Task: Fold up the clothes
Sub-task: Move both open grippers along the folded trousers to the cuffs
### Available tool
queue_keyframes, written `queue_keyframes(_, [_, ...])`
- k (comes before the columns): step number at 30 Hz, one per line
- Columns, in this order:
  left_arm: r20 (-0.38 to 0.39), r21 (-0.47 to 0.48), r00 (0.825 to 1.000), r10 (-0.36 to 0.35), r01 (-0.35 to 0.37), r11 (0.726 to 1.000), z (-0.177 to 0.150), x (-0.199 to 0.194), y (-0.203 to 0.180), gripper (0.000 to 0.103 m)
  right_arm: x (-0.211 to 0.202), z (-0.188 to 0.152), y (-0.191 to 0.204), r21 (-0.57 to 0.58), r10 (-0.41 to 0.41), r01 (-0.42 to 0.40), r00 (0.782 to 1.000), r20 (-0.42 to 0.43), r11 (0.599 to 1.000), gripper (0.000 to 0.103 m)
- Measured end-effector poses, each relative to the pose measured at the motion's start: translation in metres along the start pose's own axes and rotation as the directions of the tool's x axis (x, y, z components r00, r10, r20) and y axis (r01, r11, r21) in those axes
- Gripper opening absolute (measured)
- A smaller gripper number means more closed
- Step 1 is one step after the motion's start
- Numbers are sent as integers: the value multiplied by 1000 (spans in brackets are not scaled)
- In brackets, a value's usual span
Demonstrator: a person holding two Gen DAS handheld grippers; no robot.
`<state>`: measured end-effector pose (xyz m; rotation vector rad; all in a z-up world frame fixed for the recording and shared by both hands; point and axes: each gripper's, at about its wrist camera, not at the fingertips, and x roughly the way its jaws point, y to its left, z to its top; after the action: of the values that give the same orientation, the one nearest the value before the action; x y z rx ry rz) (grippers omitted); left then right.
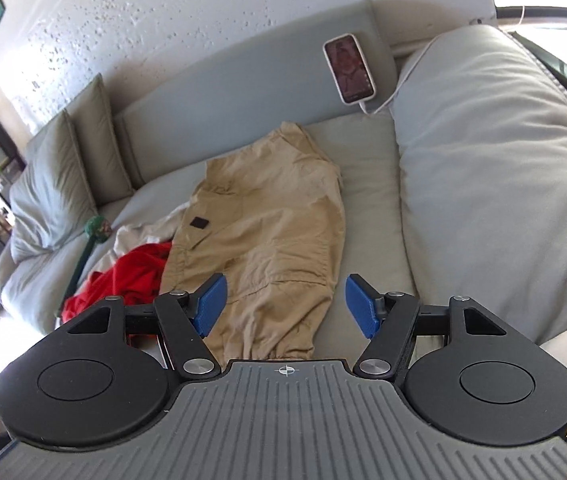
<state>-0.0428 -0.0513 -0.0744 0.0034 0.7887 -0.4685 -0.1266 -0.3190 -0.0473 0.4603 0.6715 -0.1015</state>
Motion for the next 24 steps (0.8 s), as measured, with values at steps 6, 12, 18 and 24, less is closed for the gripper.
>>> queue_keyframes(6, [13, -48, 1000, 22, -21, 999, 11, 1, 15, 70, 1, 0, 21, -86, 46, -48, 998, -34, 995, 42])
queue_keyframes(12, [-1, -84, 1000, 5, -5, 996, 43, 27, 22, 25, 43, 0, 23, -53, 71, -80, 987, -146, 995, 12])
queue_keyframes(18, [-51, -24, 998, -27, 26, 999, 68, 75, 7, 20, 109, 13, 37, -141, 9, -45, 969, -247, 989, 16])
queue_keyframes(24, [-146, -48, 986, 81, -89, 995, 47, 114, 24, 20, 142, 5, 41, -196, -52, 8, 974, -219, 981, 17])
